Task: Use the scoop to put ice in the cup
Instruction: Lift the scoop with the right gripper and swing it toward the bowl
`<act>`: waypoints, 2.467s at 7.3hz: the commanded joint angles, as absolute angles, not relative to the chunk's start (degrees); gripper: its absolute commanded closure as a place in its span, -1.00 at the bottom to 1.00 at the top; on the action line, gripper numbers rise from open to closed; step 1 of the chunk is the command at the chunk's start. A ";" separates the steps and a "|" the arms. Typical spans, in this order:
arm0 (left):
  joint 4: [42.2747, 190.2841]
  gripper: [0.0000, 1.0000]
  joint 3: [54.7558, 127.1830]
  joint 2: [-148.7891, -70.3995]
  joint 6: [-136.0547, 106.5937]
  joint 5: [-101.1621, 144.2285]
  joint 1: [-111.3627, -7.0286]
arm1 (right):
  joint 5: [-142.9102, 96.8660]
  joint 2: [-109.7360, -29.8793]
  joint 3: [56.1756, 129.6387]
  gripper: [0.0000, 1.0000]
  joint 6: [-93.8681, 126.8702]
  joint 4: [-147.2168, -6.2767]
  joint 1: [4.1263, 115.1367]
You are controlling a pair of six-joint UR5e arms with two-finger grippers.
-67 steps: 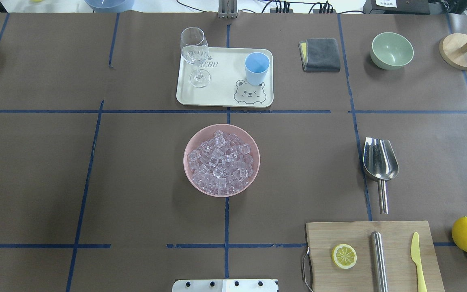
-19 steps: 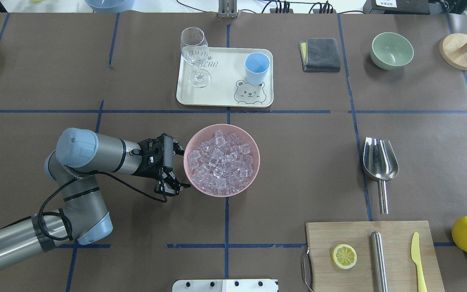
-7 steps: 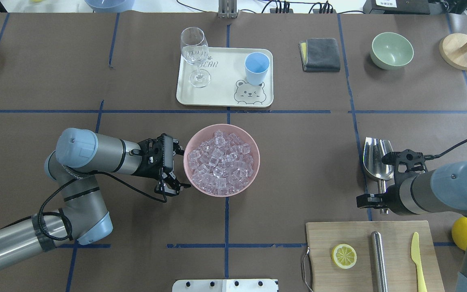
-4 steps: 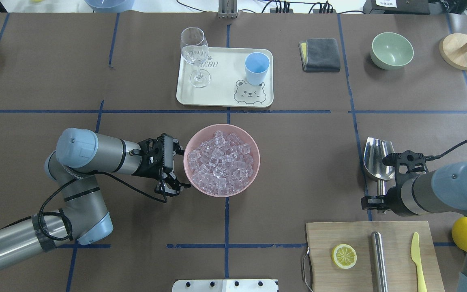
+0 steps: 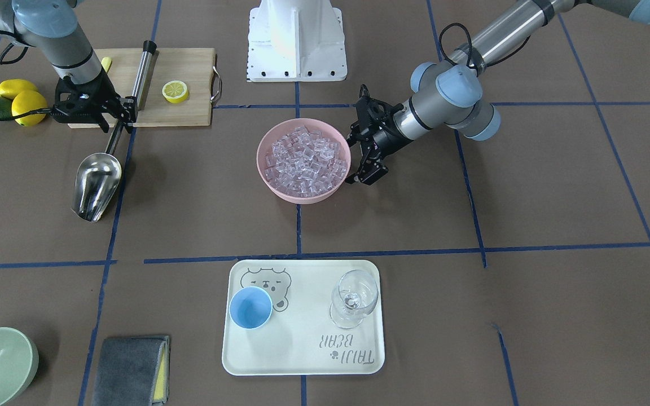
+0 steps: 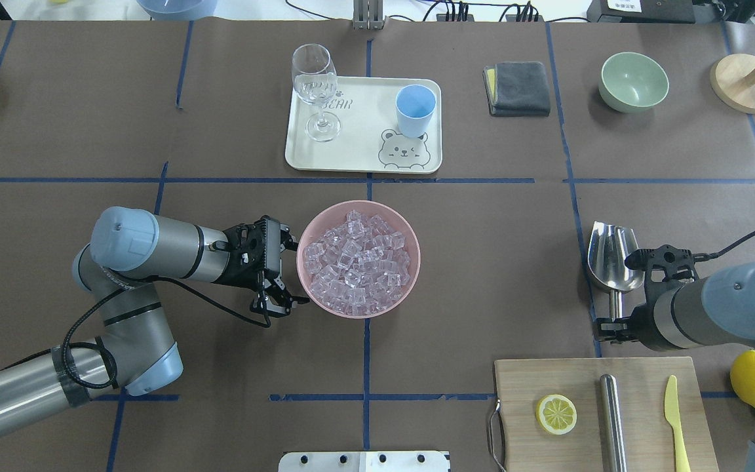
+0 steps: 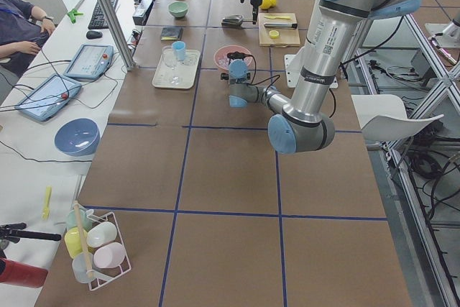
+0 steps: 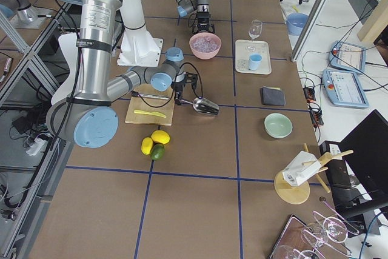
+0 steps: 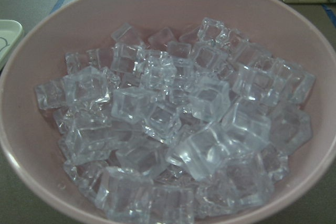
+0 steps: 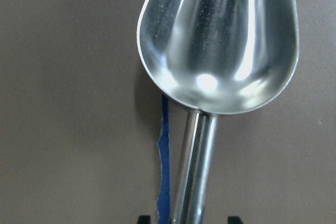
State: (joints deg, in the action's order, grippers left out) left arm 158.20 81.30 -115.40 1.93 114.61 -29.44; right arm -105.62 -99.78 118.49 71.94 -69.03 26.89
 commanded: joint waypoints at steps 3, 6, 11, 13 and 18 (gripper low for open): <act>158.29 -1.00 81.30 -115.40 1.93 114.61 -29.44 | -105.64 -99.32 118.48 -0.08 72.77 -69.00 26.81; 158.29 -1.00 81.39 -115.40 1.93 114.61 -29.44 | -105.56 -99.32 118.39 0.11 73.21 -68.99 26.81; 158.29 -1.00 81.39 -115.31 1.93 114.61 -29.44 | -107.05 -100.11 122.06 1.00 71.99 -69.43 29.17; 158.38 -1.00 81.47 -115.40 1.76 114.61 -29.44 | -108.36 -99.76 124.62 1.00 67.89 -70.48 30.84; 158.29 -1.00 81.56 -115.57 1.58 114.61 -29.44 | -109.41 -96.69 126.65 1.00 28.07 -73.73 35.33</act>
State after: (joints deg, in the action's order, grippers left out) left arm 158.32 81.56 -115.45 1.59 114.61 -29.44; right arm -108.37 -97.94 126.47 35.26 -72.95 34.42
